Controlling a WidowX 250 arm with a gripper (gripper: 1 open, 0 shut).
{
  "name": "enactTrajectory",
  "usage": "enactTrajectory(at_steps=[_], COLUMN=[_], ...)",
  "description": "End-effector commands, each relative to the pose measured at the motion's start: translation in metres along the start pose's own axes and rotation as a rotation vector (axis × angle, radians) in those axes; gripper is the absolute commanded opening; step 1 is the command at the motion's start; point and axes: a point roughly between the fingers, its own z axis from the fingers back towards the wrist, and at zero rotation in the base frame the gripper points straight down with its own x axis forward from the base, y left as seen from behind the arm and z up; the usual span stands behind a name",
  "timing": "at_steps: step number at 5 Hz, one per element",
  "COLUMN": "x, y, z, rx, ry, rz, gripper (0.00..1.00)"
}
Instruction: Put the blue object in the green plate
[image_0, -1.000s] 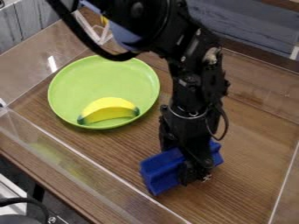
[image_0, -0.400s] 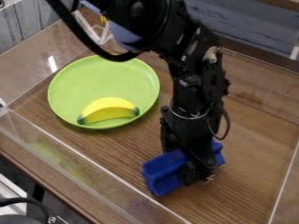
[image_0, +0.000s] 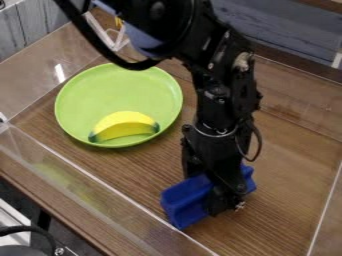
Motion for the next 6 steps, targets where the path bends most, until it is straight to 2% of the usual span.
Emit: enactTrajectory(at_steps=[1,3,4,5,6], x=[0.005,0.004,0.004,0.005,0.006], y=[0.004,0.008,0.012,0.02,0.036], z=[0.016,0.029,0.041,0.068,0.099], rx=[0.015,0.028,0.042,0.075,0.113], ry=[-0.025,-0.011,-0.009,-0.021,-0.043], rz=[0.011,0.029,0.045,0.077,0.132], gripper=[0.0,0.0,0.0,0.0,0.0])
